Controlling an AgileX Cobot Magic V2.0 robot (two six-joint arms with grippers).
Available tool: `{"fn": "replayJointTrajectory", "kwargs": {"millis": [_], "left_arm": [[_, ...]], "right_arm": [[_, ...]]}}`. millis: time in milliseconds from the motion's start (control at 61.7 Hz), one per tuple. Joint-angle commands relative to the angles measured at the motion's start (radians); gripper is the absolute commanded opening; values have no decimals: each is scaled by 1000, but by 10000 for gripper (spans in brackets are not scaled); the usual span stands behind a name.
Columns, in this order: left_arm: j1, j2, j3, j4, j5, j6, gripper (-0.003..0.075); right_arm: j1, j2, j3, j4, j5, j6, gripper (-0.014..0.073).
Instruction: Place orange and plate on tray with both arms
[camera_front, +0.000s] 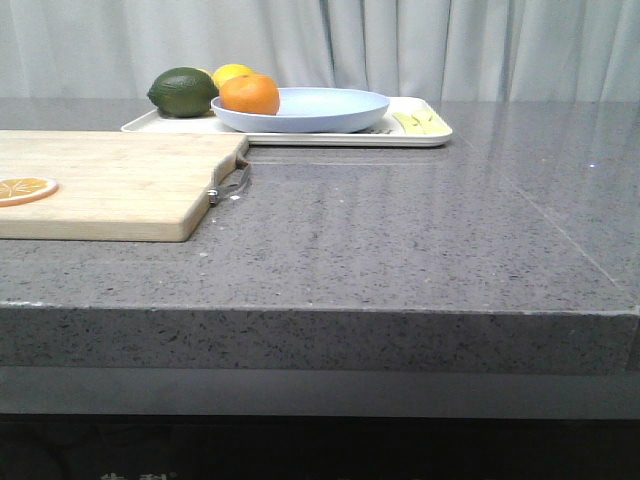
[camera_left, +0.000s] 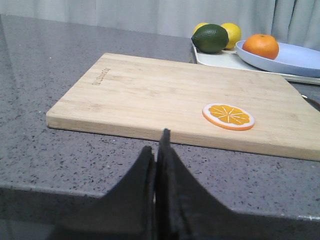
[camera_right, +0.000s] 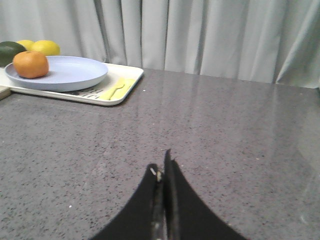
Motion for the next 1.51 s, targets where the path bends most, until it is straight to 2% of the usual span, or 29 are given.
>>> {"fn": "replayJointTrajectory", "kwargs": {"millis": [0, 227, 502, 1491], "left_arm": [[2, -20, 5, -8, -89, 1, -18], [2, -20, 5, -8, -89, 1, -18], [2, -20, 5, -8, -89, 1, -18], [2, -20, 5, -8, -89, 1, -18]], "right_arm": [[23, -16, 52, 4, -153, -10, -68], [-5, -93, 173, 56, -134, -10, -68], [-13, -98, 173, 63, -27, -10, -68], [-13, -98, 173, 63, -26, -10, -68]]}}
